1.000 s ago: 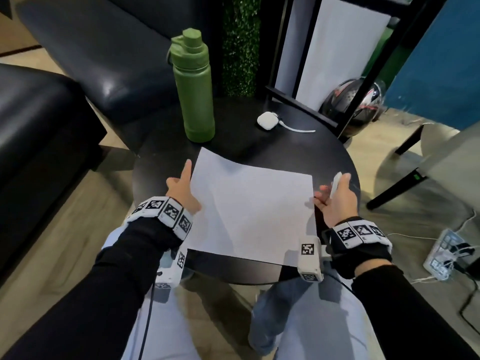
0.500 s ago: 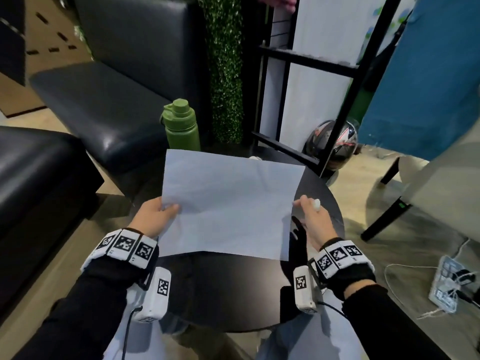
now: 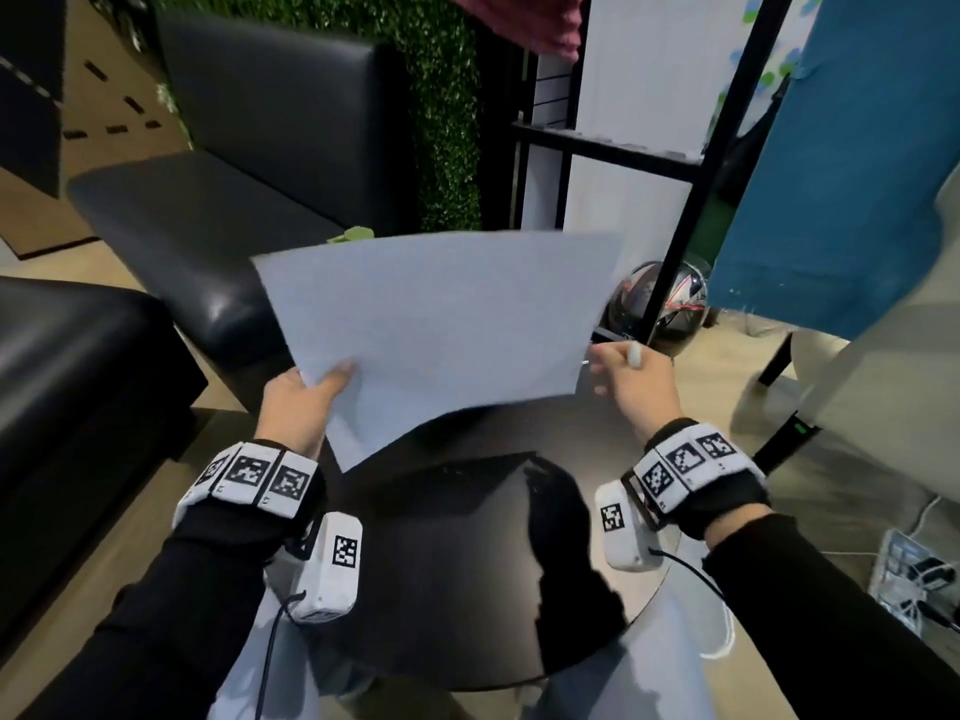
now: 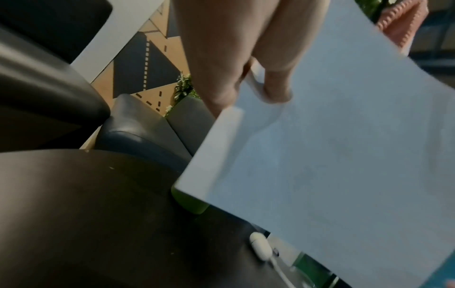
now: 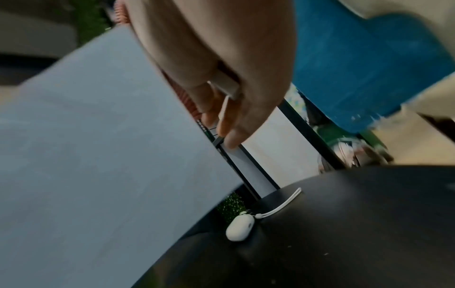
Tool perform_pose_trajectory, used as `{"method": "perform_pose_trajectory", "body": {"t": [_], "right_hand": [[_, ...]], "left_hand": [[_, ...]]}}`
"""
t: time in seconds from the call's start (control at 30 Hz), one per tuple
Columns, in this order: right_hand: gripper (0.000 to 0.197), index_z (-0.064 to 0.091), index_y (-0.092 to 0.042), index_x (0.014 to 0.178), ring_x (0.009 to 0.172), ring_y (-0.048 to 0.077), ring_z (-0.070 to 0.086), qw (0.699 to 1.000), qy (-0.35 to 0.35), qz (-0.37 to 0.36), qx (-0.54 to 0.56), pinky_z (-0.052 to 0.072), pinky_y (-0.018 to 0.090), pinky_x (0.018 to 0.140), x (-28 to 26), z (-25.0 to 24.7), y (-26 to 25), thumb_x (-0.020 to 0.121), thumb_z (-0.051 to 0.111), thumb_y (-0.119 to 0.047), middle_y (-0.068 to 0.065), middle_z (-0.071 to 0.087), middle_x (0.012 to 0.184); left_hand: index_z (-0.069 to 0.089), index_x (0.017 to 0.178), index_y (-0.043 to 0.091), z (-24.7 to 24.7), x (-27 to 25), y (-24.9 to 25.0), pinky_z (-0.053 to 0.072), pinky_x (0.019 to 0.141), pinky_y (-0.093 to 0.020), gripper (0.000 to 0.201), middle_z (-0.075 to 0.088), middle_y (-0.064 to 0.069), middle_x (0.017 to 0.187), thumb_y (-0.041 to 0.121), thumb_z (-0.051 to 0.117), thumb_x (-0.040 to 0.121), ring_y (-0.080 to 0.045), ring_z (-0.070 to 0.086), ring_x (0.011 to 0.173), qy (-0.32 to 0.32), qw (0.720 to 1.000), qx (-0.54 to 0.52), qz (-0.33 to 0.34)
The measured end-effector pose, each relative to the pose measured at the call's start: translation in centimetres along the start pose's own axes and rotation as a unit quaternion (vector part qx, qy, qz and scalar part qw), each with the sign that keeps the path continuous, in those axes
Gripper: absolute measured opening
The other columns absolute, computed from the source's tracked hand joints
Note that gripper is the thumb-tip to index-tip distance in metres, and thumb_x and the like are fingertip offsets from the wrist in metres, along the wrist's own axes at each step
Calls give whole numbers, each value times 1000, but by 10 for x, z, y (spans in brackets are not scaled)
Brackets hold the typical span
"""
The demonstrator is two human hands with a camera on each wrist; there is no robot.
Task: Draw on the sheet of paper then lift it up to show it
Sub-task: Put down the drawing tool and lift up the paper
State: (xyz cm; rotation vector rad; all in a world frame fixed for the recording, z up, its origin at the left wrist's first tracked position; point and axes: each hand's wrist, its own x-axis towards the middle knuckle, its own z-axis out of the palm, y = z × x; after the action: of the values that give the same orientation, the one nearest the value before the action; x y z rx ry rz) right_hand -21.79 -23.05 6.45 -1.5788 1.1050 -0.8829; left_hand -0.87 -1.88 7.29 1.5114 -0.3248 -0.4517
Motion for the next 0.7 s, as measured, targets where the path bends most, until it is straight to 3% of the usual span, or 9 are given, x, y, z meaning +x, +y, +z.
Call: {"method": "perform_pose_trajectory", "body": {"t": [0.1, 0.17, 0.27, 0.3, 0.37, 0.43, 0.53, 0.6, 0.7], "right_hand": [[27, 52, -13, 63, 27, 8, 48, 995, 16, 98, -6, 32, 11, 28, 21, 1, 0, 89, 55, -12, 5, 52, 49], [27, 47, -13, 63, 34, 15, 41, 987, -52, 124, -86, 27, 12, 29, 30, 7, 2, 89, 56, -15, 3, 42, 45], [26, 39, -15, 68, 45, 17, 33, 970, -143, 152, -122, 26, 16, 35, 42, 24, 7, 93, 44, -17, 5, 34, 57], [26, 37, -15, 68, 46, 16, 31, 968, -157, 168, -98, 25, 17, 38, 45, 31, 10, 94, 39, -15, 5, 31, 59], [28, 35, -14, 67, 47, 15, 28, 967, -172, 180, -56, 23, 16, 38, 48, 45, 15, 95, 35, -7, 4, 28, 59], [30, 38, -13, 67, 44, 13, 31, 966, -187, 167, -62, 24, 13, 32, 50, 58, 21, 95, 40, -2, 4, 30, 57], [25, 46, -12, 68, 33, 10, 34, 959, -206, 151, -122, 26, 12, 33, 54, 80, 31, 91, 54, -7, 2, 39, 45], [27, 47, -14, 65, 33, 11, 35, 955, -214, 151, -142, 27, 14, 33, 59, 95, 36, 87, 61, -8, 1, 44, 44], [28, 50, -12, 61, 41, 14, 38, 948, -217, 162, -167, 32, 22, 40, 67, 118, 41, 83, 66, -6, 5, 47, 54]], "left_hand": [[54, 109, -1, -2, 9, 4, 47, 85, -41, 32, 49, -9, 75, 23, 63, 90, -23, 50, 81, 78, 997, -26, 4], [51, 90, 8, -5, 12, 4, 44, 60, -33, 25, 38, -6, 60, 31, 61, 90, -26, 45, 60, 92, 995, -36, 4], [54, 84, 24, -9, 15, -1, 39, 39, -15, 10, 60, 12, 52, 25, 58, 93, -3, 54, 41, 96, 990, -100, 34], [56, 87, 24, -8, 14, -2, 43, 41, -13, 6, 65, 16, 59, 23, 58, 93, 1, 58, 46, 98, 987, -123, 36], [60, 91, 23, -7, 18, -7, 55, 61, -20, 4, 70, 15, 76, 19, 59, 92, -1, 66, 68, 106, 979, -170, 38], [60, 91, 20, -8, 26, -12, 54, 73, -26, 3, 68, 13, 84, 17, 60, 92, -4, 65, 77, 119, 978, -168, 33], [56, 88, 18, -15, 43, -25, 47, 69, -31, 11, 60, 4, 84, 25, 63, 91, -12, 56, 69, 139, 983, -116, 13], [55, 83, 20, -24, 53, -34, 48, 77, -36, 15, 61, 1, 83, 29, 66, 89, -18, 60, 74, 149, 983, -107, -3], [61, 102, 15, -28, 53, -35, 48, 96, -42, 19, 67, -3, 105, 26, 66, 88, -23, 64, 98, 151, 984, -90, 1]]}}
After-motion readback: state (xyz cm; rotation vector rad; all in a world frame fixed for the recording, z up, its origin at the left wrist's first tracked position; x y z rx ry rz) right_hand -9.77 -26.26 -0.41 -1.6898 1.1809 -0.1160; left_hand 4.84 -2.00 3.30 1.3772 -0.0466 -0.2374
